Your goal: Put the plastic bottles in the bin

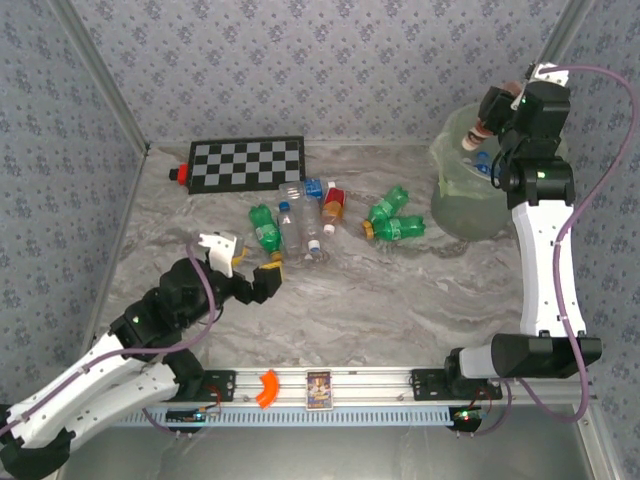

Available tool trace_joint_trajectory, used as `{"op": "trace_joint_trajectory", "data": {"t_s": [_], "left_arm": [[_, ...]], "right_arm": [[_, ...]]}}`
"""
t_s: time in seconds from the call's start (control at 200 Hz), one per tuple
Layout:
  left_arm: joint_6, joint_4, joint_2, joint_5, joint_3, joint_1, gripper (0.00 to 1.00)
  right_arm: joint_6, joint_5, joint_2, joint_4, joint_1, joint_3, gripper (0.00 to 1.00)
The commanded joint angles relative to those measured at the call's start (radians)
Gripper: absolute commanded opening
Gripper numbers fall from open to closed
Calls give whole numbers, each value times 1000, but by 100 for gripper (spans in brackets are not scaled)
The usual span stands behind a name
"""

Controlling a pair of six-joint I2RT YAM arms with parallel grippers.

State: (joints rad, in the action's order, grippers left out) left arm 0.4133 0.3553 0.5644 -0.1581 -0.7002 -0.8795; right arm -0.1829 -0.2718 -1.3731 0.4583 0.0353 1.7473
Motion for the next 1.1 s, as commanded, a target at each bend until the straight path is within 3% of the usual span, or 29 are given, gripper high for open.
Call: {"op": "trace_joint_trajectory", "data": {"t_s": [0.0, 0.505, 0.615, 0.695, 1.095], "left_arm": [[19, -39, -21, 16, 12, -7, 100], [36, 1, -74, 1, 34, -9, 100], [38, 1, -92, -7, 45, -7, 100], [37, 2, -90, -9, 43, -7, 100], [48, 8, -66, -28, 41, -7, 100]], "right_arm": [[175, -157, 12, -57, 19, -2, 54], [301, -257, -37, -152, 53, -161, 54], [298, -296, -33, -164, 52, -182, 73], [289, -303, -27, -153, 51, -183, 100], [265, -305, -1, -100, -41, -136, 100]]}}
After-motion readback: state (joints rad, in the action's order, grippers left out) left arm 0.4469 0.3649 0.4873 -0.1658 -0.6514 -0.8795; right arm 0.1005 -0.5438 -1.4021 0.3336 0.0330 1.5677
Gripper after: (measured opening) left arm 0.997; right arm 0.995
